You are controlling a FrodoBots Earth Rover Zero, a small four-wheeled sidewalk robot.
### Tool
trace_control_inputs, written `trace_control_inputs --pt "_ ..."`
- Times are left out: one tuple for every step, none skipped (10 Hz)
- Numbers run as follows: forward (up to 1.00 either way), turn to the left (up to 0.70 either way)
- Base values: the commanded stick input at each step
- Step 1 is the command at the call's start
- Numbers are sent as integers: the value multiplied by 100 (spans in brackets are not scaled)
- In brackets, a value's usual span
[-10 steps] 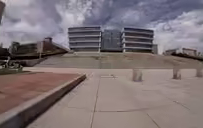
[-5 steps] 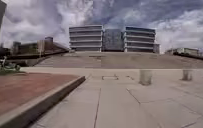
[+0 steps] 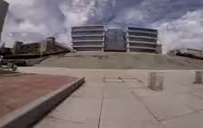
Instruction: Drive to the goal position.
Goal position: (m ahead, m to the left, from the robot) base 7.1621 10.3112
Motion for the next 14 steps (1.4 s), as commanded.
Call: trace_control_inputs --pt "100 0" --pt "100 0" --pt "100 0" --pt "100 0" --pt "100 0" --pt "100 0" --pt "100 0" --pt "100 0" --pt "100 0" --pt "100 0" --pt "100 0" --pt "100 0" --pt "100 0" --pt "100 0"
